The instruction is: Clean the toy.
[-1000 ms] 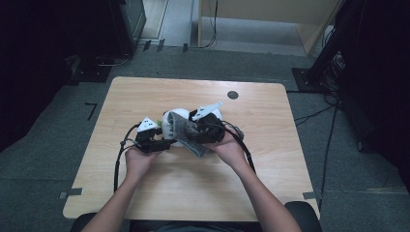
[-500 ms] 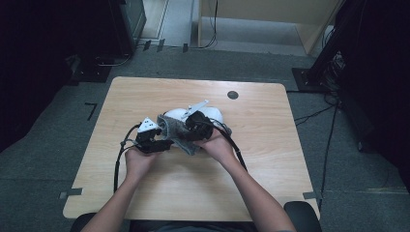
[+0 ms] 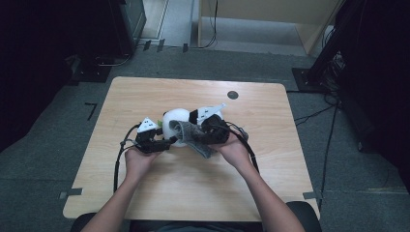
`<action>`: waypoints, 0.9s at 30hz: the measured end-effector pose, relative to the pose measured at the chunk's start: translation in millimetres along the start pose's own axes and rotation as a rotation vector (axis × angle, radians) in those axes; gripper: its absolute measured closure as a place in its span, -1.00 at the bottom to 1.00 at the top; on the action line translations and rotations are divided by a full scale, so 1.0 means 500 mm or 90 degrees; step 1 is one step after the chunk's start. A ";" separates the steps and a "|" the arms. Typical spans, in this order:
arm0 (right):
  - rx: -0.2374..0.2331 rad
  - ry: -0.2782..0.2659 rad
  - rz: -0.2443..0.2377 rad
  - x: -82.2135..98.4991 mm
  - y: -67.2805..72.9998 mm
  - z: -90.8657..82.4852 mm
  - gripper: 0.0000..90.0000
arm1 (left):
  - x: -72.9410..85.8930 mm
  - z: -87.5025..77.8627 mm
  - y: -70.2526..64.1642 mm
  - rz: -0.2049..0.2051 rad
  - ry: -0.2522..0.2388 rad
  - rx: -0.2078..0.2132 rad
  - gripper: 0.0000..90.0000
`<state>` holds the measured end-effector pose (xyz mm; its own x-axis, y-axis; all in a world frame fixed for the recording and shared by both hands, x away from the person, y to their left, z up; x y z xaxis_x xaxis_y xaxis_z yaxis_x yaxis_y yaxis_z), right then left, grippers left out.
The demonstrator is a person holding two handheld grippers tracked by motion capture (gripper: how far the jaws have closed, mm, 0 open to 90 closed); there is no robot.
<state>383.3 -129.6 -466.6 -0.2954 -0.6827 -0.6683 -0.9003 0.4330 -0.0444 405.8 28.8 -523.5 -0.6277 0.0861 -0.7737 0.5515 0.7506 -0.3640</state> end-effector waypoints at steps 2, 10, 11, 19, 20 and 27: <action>0.008 -0.003 0.001 0.013 -0.004 -0.015 0.68 | 0.000 0.000 0.000 -0.001 -0.001 0.001 -0.25; 0.043 -0.013 0.028 0.064 -0.032 -0.077 0.67 | 0.000 0.000 -0.001 -0.004 -0.001 0.001 -0.24; 0.048 -0.013 0.033 0.072 -0.037 -0.084 0.67 | 0.000 0.000 -0.001 -0.004 -0.001 0.000 -0.24; 0.069 -0.013 0.061 0.109 -0.061 -0.108 0.67 | 0.000 0.001 -0.001 -0.006 -0.003 0.000 -0.24; 0.068 -0.015 0.059 0.108 -0.061 -0.107 0.67 | 0.000 0.000 -0.001 -0.006 -0.001 -0.001 -0.24; 0.040 -0.043 0.024 0.064 -0.030 -0.111 0.68 | 0.000 -0.001 -0.003 -0.009 0.000 -0.003 -0.24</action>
<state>369.5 -190.4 -446.1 -0.3040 -0.6254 -0.7186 -0.8669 0.4944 -0.0636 405.0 28.0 -522.7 -0.6351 0.0751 -0.7688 0.5403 0.7545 -0.3726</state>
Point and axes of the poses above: each handheld gripper's, and its own axes: z roughly forward along the jaws, x roughly out of its underside, y roughly to its left, the point moved 8 cm from there along z, roughly forward along the jaws, and after that the axes turned 12 degrees about -z, right-handed, at the moved point
